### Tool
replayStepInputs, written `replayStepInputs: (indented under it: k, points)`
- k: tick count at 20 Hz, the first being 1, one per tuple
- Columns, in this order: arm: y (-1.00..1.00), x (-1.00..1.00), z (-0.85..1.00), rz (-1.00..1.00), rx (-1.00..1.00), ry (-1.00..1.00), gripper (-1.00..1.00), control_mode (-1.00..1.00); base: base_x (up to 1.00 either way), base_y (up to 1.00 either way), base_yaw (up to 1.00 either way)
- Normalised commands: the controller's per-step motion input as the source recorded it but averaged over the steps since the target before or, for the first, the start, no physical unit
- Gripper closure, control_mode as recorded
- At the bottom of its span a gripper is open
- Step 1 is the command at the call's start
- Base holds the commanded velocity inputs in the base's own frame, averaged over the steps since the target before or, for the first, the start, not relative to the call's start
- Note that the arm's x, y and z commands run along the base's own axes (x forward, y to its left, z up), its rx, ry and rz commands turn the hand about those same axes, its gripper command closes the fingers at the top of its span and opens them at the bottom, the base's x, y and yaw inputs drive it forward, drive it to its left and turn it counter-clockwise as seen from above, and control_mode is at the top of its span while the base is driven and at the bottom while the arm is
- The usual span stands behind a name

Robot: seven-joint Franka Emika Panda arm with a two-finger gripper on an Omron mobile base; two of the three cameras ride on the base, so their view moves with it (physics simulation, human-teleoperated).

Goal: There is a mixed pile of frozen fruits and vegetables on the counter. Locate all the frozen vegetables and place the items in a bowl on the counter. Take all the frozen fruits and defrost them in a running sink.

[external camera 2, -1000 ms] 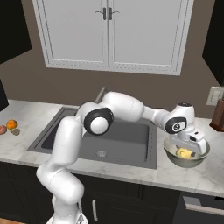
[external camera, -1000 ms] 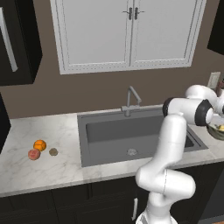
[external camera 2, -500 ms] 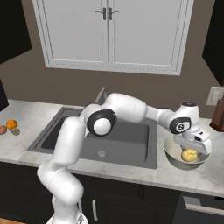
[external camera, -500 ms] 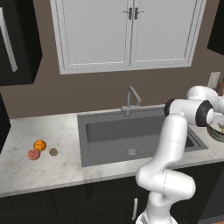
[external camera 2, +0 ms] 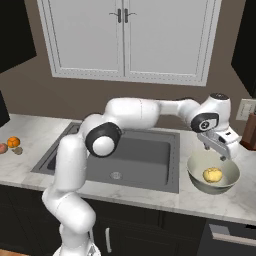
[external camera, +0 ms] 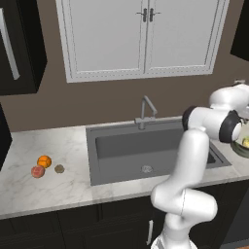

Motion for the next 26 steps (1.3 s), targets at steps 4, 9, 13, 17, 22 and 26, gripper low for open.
replayStepInputs:
  k: [4, 9, 13, 17, 22, 26]
  points:
    - [1.0, 0.11, 0.05, -0.23, 0.0, -0.21, -1.0, -1.0, 0.0, 0.0, 0.0]
    - [1.0, 0.05, 0.26, -0.18, -0.05, -0.16, -1.0, -1.0, 0.0, 0.0, 0.0]
    - [0.89, 0.0, 0.74, -0.1, -0.03, -0.15, -1.0, -1.0, 0.0, 0.0, 0.0]
    - [0.68, -0.03, 0.6, 0.0, 0.0, -0.01, -1.0, -1.0, 0.0, 0.0, 0.0]
    - [0.81, -0.38, 0.6, 0.09, 0.0, 0.13, -1.0, -1.0, 0.0, 0.0, 0.0]
    - [0.74, -0.57, 0.61, 0.16, 0.0, 0.22, -1.0, -1.0, 0.0, 0.0, 0.0]
